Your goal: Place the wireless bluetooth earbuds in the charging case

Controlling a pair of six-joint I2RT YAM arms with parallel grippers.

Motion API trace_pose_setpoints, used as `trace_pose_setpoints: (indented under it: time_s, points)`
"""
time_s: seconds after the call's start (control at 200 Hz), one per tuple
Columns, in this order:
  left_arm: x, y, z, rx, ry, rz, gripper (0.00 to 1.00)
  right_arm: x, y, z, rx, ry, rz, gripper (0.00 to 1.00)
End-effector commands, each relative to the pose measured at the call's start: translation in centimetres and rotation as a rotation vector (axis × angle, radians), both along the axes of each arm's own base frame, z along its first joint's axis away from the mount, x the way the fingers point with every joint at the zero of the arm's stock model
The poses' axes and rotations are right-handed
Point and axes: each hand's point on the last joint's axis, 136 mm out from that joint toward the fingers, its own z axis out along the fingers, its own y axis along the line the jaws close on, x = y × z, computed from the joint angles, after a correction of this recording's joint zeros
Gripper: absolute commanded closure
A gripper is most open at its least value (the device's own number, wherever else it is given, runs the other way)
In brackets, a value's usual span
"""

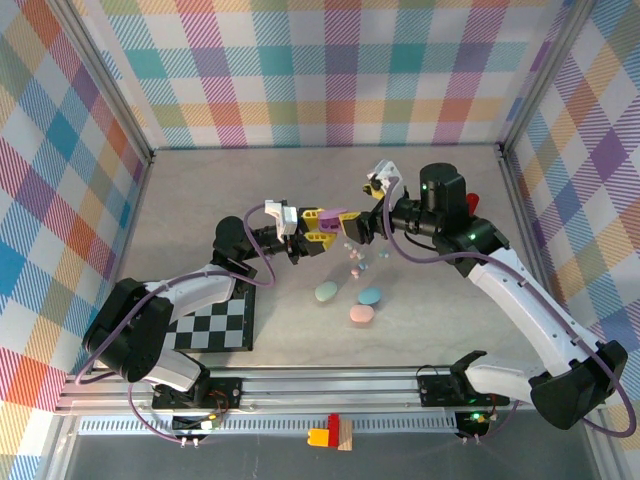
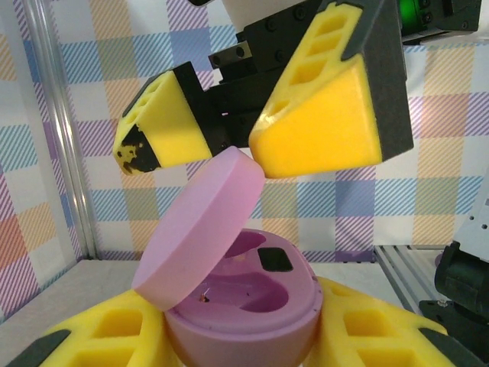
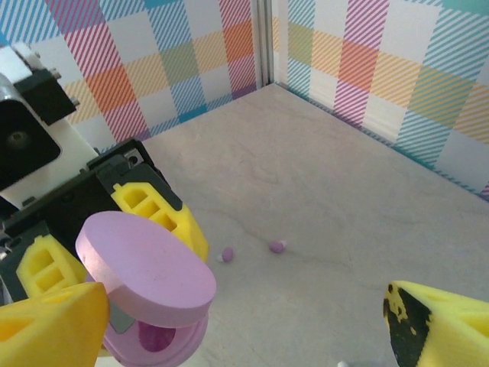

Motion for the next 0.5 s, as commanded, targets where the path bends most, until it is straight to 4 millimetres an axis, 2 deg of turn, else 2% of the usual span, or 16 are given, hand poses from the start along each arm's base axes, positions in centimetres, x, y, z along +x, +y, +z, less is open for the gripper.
trace_pose_setpoints:
  time_s: [0.0,0.255,0.345,0.41,0.495]
  points:
    - [-1.0,0.6,1.0,-0.017,-0.034,-0.029,0.68,0.7,0.1,2.6,0.075,0.0,-0.034,0.09]
    - [-0.5,1.3,1.1,-0.037,0.003,-0.015,0.68,0.2,0.2,3.0,0.1,0.025,-0.023,0.08]
    - [-0.2,1.5,1.3,-0.049,0.01,-0.009,0.68,-1.5,0.8,2.8,0.08,-0.019,0.088,0.07]
    - [-0.1,1.6,1.4,-0.056,0.019,-0.015,0.68,-3.0,1.2,1.9,0.037,-0.061,0.187,0.06]
    - [-0.3,1.7,1.6,-0.055,0.017,-0.025,0.68,-3.0,1.0,0.4,-0.029,-0.072,0.201,0.06]
